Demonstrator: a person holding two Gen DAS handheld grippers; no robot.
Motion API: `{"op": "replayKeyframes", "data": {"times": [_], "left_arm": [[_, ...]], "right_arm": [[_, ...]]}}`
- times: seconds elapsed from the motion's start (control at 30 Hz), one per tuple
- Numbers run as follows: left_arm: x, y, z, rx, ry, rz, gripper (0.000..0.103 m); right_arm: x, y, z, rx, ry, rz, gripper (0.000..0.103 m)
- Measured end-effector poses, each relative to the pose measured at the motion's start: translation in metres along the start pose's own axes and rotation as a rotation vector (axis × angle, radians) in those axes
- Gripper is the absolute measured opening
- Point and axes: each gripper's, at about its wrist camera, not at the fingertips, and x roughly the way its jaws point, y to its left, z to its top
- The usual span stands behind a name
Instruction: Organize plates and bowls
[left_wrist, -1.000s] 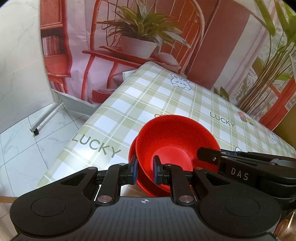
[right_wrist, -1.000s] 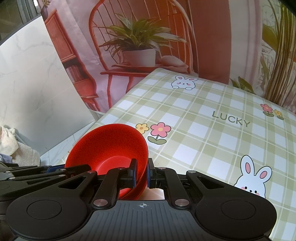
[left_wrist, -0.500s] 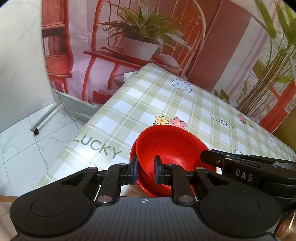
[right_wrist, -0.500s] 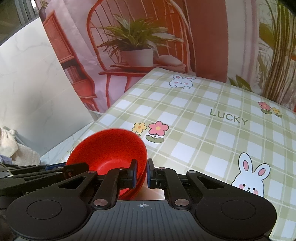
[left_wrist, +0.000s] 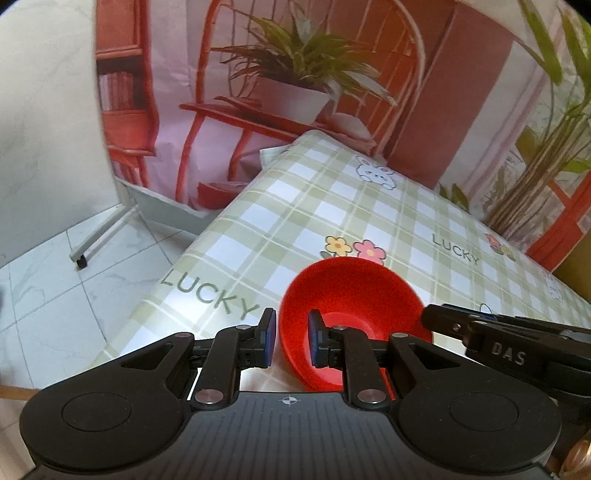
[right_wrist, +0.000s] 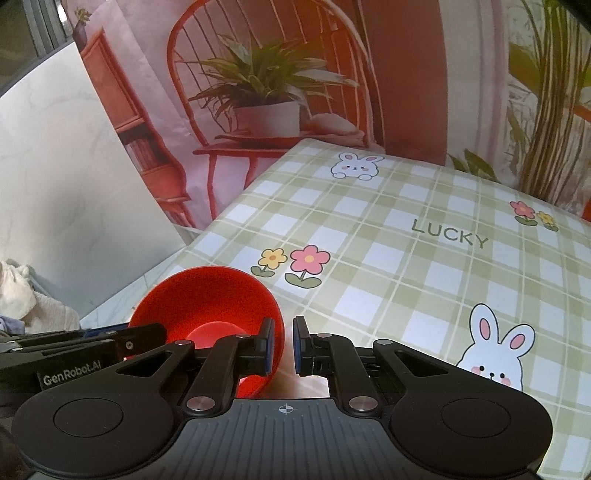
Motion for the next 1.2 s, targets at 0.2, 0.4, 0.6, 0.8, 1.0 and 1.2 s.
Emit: {"op": "replayKeyframes", "data": {"times": [0.2,0.4,0.6,0.8,1.0,1.2], "left_arm": [[0.003,0.007,-0.001,-0.032,0.01,0.002,0.021],[0.002,0.007,-0.002,-0.048,-0.01,-0.019,0.038],[0.009,0.005,-0.005,-0.045,0.005,-0.038,0.039],[0.023,0.006,-0.01,-0.042,0.039,-0.063,0.039],[0.032,0.009,-0.012,-0.057,0.055,-0.073,0.038],[0.039,0.014,-0.013,-0.086,0.081,-0.108,0.019]], "right_arm": [[0.001,-0.001,0.0,0.001,0.002,-0.002,0.016],[0.004,-0.002,-0.001,0.004,0.008,-0.007,0.018],[0.009,-0.004,-0.003,0.011,0.023,-0.008,0.018],[0.015,-0.005,-0.006,0.015,0.042,-0.002,0.019],[0.022,-0.005,-0.007,0.017,0.057,0.004,0.021],[0.03,-0.004,-0.009,0.026,0.074,0.015,0.021]]}}
